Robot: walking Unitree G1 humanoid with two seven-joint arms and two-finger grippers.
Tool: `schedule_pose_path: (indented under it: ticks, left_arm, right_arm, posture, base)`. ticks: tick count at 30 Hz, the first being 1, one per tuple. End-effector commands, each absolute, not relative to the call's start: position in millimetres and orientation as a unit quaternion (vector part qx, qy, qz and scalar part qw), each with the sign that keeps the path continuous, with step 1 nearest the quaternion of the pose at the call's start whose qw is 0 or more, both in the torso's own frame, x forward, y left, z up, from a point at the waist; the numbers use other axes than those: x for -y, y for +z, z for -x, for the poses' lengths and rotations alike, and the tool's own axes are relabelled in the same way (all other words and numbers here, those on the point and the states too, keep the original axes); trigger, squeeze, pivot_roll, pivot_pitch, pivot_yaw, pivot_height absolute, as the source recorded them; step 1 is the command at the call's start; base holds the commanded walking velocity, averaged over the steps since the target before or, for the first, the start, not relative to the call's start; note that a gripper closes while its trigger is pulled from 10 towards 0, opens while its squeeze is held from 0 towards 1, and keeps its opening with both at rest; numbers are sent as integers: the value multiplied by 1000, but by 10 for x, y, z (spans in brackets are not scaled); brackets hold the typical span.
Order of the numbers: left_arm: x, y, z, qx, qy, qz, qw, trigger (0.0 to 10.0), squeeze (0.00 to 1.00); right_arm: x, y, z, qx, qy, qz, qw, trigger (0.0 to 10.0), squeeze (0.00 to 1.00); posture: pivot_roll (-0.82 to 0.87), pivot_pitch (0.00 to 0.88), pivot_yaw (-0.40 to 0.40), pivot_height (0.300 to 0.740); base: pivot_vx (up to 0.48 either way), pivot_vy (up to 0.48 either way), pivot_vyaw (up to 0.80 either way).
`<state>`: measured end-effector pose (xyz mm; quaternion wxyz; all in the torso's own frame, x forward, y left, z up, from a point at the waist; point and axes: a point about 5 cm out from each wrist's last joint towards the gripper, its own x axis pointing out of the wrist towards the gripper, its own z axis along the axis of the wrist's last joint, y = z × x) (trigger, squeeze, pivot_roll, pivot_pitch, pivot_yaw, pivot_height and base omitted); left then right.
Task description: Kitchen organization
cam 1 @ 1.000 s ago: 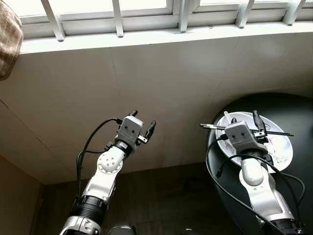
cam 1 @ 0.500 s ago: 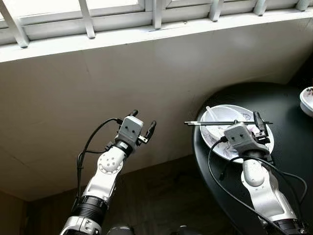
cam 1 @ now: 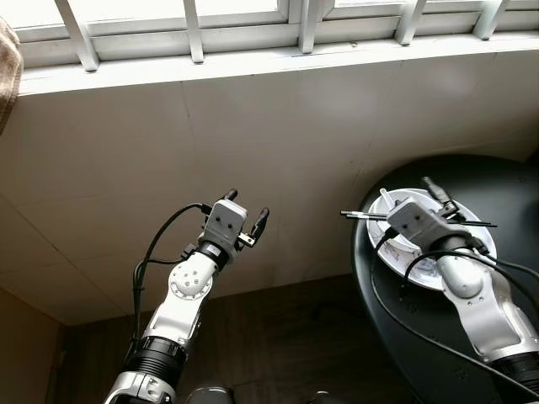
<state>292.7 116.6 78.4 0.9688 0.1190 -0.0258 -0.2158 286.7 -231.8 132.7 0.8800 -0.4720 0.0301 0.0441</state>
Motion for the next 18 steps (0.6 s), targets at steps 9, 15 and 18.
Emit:
schedule_pose_path:
  ticks: [9, 15, 18]
  left_arm:
    - [-1176, 772, -2947, 20, -211, -117, 970, 10000, 0]
    - [-1163, 773, -2958, 20, -212, -115, 970, 10000, 0]
    - [-1159, 773, -2961, 20, -211, -114, 971, 10000, 0]
  right_arm:
    - [2448, 1659, -2882, -73, 115, 413, 901, 10000, 0]
    - [2561, 1642, -2841, -125, 165, 425, 881, 10000, 0]
    - [2617, 1648, -2811, -149, 193, 435, 866, 10000, 0]
  posture:
    - [17, 0, -34, 740]
    - [17, 0, -34, 740]
    - [17, 0, -36, 740]
  base:
    - [0, 0, 0]
    - [0, 0, 0]
    - [0, 0, 0]
